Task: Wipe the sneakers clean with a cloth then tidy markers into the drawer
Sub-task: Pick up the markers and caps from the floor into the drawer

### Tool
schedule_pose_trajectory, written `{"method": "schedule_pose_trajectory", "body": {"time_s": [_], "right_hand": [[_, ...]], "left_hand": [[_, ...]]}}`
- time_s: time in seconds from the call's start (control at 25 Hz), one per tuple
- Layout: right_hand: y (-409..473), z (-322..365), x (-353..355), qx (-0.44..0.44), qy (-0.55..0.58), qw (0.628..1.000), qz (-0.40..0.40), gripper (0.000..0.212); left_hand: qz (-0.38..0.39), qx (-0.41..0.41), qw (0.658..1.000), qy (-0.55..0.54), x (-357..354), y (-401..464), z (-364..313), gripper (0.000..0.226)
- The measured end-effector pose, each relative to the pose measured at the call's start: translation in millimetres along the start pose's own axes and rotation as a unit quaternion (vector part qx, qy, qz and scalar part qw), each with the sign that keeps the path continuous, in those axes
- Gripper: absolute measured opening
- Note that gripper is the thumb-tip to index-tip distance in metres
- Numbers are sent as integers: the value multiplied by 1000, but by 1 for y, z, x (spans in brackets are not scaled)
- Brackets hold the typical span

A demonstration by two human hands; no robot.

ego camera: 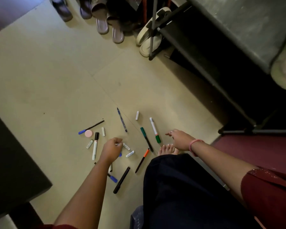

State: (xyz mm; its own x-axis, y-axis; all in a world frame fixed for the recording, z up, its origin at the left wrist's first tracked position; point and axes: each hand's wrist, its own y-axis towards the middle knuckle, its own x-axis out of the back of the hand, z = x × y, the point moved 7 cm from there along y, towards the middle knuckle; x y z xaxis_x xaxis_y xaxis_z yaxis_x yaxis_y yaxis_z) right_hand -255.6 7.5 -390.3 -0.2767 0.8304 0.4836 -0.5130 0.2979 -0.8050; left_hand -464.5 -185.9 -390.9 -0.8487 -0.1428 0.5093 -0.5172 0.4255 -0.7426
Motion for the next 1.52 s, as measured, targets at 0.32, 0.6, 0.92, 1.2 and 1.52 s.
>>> {"method": "schedule_pose_trajectory", "body": {"time_s": [0.32, 0.6, 0.92, 1.2, 1.52], "right_hand": [[63, -3, -58, 38, -33, 998, 46, 62], [83, -14, -87, 18, -102, 991, 86, 73], [77, -16, -78, 26, 24, 998, -51, 52], [54, -31, 6, 30, 364, 901, -236, 20], [41, -40, 7, -32, 630, 749, -203, 26]], "left_hand": [[-18, 46, 999, 4, -36, 20, 57, 26], [-41, 68, 997, -11, -50, 23, 84, 32], [-150, 138, 973, -106, -50, 4, 121, 32], [-174, 185, 961, -107, -54, -14, 151, 30], [-127, 220, 967, -14, -54, 31, 152, 27]]}}
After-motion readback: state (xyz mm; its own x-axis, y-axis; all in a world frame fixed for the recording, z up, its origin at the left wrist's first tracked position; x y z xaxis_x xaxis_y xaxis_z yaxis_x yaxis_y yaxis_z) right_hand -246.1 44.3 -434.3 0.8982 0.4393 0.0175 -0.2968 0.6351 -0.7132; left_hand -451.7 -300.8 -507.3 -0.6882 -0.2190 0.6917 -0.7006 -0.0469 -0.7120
